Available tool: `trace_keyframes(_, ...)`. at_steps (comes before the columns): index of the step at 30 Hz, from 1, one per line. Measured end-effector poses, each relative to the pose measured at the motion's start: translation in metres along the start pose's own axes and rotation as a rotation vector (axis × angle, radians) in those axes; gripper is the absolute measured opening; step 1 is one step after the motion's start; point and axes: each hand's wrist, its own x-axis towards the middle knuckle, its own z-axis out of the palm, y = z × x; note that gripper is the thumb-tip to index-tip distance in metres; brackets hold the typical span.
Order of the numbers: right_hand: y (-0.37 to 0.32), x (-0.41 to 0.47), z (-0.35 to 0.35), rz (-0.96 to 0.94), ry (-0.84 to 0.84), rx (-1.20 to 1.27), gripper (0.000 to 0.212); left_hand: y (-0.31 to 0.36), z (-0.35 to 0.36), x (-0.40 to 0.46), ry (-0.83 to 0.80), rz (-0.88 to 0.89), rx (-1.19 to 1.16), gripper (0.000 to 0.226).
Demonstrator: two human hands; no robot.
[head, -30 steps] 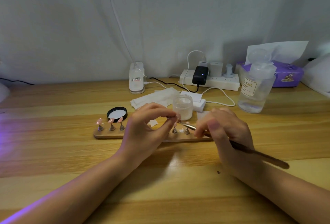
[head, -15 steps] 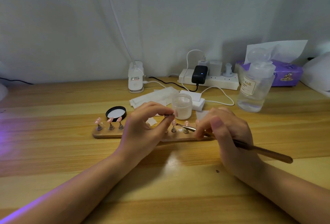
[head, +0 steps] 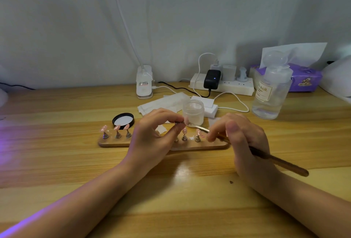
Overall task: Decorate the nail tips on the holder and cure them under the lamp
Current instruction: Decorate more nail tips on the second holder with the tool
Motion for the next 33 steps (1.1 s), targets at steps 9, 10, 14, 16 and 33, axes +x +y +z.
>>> trace_keyframes(9,0.0,-0.0009,0.002,-0.041,-0.045,-0.071,0.061,0.0008,-0.0006,-0.0002,-0.003,0.01,0.004,0.026)
trace_keyframes(10,-0.0002,-0.0012,0.0012,-0.042,-0.031,-0.046,0.06,0.0005,-0.0005,-0.0001,-0.004,0.003,0.005,0.025)
trace_keyframes(14,-0.0025,0.0015,0.0,0.024,0.015,-0.037,0.045,0.0007,0.0002,0.0,0.005,-0.014,-0.016,0.021)
trace_keyframes(16,-0.0017,0.0025,0.0012,0.057,-0.012,-0.092,0.048,0.0014,0.0007,-0.0001,0.015,-0.016,-0.035,0.016)
trace_keyframes(33,0.0011,0.0004,0.0039,0.033,-0.039,-0.101,0.047,0.0016,0.0007,0.0003,0.014,-0.035,-0.042,0.018)
